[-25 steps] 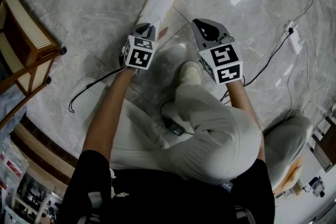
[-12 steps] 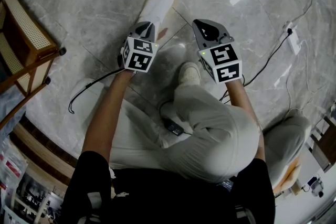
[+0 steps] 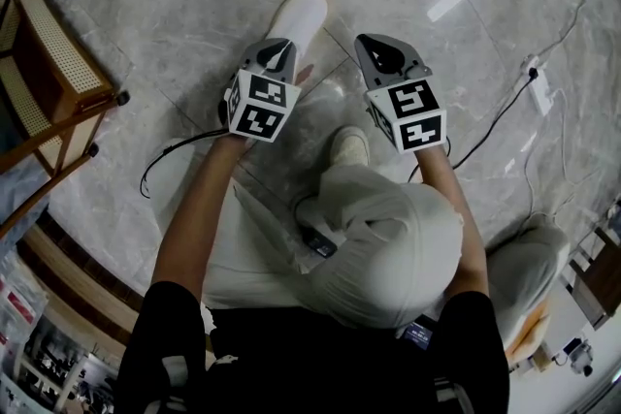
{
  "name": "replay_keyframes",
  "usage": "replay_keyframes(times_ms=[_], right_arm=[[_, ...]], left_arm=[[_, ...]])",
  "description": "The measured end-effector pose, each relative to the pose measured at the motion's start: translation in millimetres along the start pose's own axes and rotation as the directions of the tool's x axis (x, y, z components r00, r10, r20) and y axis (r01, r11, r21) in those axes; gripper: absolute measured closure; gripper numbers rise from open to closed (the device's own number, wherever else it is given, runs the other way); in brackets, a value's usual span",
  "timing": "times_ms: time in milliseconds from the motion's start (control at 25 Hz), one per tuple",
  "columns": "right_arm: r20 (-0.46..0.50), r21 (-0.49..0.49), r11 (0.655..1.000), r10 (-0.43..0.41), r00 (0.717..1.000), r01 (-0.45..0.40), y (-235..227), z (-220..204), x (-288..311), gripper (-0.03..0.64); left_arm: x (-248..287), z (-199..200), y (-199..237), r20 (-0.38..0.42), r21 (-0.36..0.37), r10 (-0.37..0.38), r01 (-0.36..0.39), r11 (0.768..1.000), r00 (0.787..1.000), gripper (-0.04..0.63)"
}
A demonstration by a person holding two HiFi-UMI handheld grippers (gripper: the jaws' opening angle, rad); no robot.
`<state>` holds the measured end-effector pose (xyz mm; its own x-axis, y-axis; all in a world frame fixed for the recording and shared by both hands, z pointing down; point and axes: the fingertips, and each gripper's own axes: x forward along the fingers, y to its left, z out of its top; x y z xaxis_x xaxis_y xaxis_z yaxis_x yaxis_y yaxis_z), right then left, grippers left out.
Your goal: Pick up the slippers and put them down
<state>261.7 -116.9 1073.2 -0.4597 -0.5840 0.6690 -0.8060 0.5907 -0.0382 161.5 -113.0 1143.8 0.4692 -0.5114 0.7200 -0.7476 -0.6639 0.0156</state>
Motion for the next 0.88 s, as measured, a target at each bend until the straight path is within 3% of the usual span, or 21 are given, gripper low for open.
replay_keyframes(times_ms=[480,880], right_arm=[[-0.016,-0.039,0.999,0.022,1.0,-0.022,-7.2,25.3,6.5,0.632],[-0.01,-0.056,0.998,0.016,1.0,-0.016,-10.4,77.7,-24.3,0.632]], left_arm=[[-33.6,71.1,21.7,0.153,0.0,0.017,-0.017,1.0,0.988,0.584],[-75.6,112.2,26.8,0.185,-0.009,0.027,-0.026,1.0,0.982,0.584]])
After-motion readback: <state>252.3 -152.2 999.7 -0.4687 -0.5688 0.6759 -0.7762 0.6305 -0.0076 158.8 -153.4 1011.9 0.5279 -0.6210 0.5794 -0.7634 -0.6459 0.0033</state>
